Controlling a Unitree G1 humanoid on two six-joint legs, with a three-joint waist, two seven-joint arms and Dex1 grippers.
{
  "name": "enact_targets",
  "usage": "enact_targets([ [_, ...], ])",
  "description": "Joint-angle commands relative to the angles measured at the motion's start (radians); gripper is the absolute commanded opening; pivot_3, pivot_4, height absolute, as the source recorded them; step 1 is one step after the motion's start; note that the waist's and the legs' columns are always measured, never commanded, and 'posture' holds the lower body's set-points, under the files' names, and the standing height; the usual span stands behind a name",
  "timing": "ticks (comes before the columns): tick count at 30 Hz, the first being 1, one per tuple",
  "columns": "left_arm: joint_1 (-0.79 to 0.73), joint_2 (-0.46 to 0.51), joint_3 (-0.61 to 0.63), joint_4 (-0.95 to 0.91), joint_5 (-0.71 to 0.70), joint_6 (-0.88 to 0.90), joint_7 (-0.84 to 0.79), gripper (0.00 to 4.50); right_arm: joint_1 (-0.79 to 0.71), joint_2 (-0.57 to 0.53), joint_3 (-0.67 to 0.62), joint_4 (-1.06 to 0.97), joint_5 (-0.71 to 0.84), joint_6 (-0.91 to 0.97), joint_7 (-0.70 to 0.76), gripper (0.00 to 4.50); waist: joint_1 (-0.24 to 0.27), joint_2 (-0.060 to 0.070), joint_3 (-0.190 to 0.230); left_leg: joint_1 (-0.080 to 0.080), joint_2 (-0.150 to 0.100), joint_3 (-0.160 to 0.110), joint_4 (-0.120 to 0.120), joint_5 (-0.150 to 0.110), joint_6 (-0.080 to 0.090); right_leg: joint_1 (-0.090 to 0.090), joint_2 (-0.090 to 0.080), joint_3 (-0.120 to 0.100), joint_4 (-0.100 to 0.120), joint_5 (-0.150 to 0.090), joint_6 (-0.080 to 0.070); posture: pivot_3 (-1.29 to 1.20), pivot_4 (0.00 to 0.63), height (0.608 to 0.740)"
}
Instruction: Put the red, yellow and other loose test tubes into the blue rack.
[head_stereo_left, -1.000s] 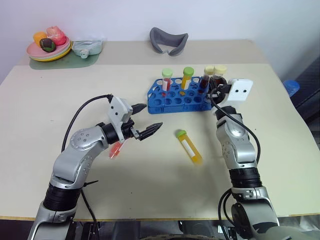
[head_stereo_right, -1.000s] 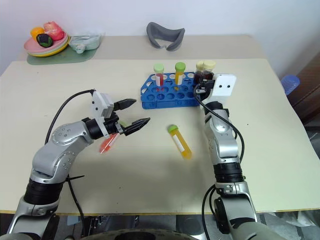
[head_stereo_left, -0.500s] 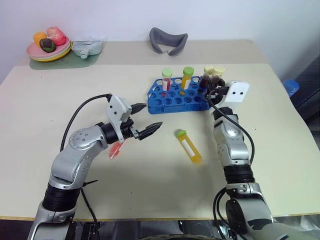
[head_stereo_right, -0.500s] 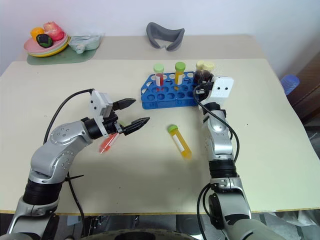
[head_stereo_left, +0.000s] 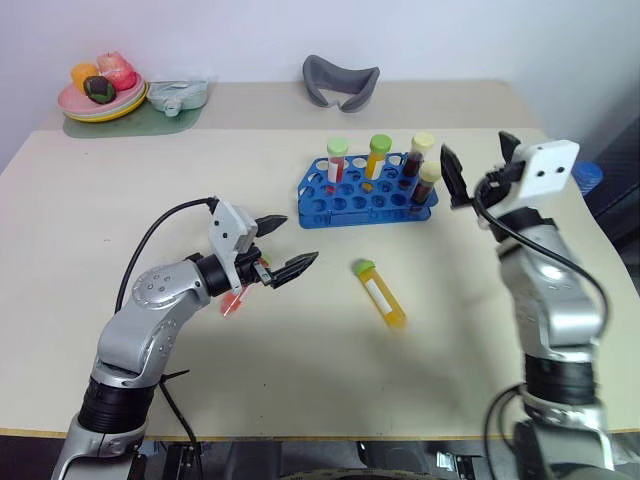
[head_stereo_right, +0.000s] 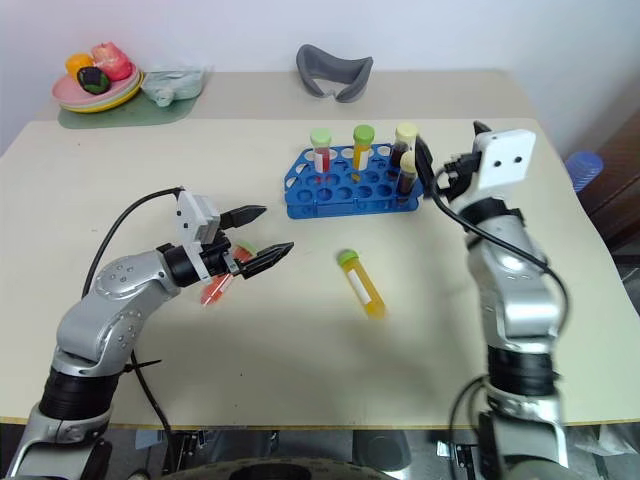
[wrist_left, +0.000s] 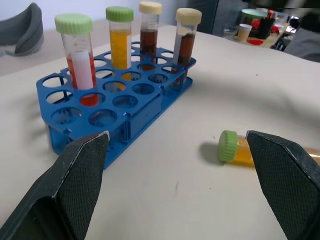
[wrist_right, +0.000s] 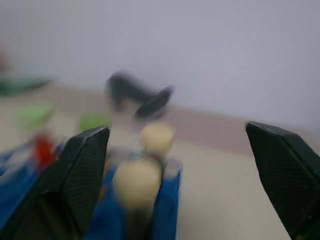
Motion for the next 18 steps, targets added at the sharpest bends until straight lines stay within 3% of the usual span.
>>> enact_targets([
  [1,-0.006,0.015,0.019,0.012,0.01,-0.042,-0.019,4.5,0.053,-0.15,-0.071,-0.198,0.202,0.25,0.117,4.43,-0.001,0.001,0.0,0.0,0.0,0.0,0.0,0.0,0.0,0.0,0.0,0.0,0.0,0.0,0.0,0.0,0.15,0.74],
  [3,-0.018,0.022,0.007,0.035,0.016,-0.05,-0.037,4.5,0.075,-0.25,-0.067,-0.299,0.316,0.411,0.132,4.43,-0.003,0.002,-0.001,0.002,0.0,0.0,0.0,0.0,0.001,0.001,0.001,0.0,0.0,0.0,0.0,0.0,0.15,0.74],
  [5,-0.029,0.029,-0.01,0.051,0.021,-0.057,-0.065,4.5,0.054,-0.275,-0.052,-0.357,0.492,0.565,0.081,4.43,-0.003,0.001,-0.001,0.003,0.0,0.0,0.0,0.0,0.001,0.003,0.001,0.001,0.0,0.0,0.0,0.0,0.15,0.74],
  [8,-0.036,0.038,-0.029,0.06,0.023,-0.059,-0.1,4.5,-0.036,-0.232,-0.001,-0.351,0.701,0.753,-0.111,4.43,-0.002,0.001,-0.001,0.007,0.0,0.0,0.0,-0.001,0.001,0.008,0.001,0.0,-0.001,0.0,0.0,0.0,0.15,0.74],
  [12,-0.04,0.04,-0.044,0.065,0.022,-0.056,-0.126,4.5,-0.164,-0.12,0.098,-0.258,0.867,0.954,-0.452,4.43,0.0,0.001,-0.001,0.007,0.0,0.0,0.0,-0.001,0.001,0.008,0.001,0.0,-0.002,0.0,0.0,0.0,0.15,0.74],
  [18,-0.029,0.04,-0.053,0.048,0.017,-0.042,-0.132,4.5,-0.322,-0.308,0.46,-0.079,1.448,0.722,-1.027,4.43,-0.001,0.001,0.0,0.001,0.0,-0.001,0.001,-0.001,0.002,0.004,-0.001,-0.001,-0.003,0.0,0.0,0.0,0.15,0.74],
])
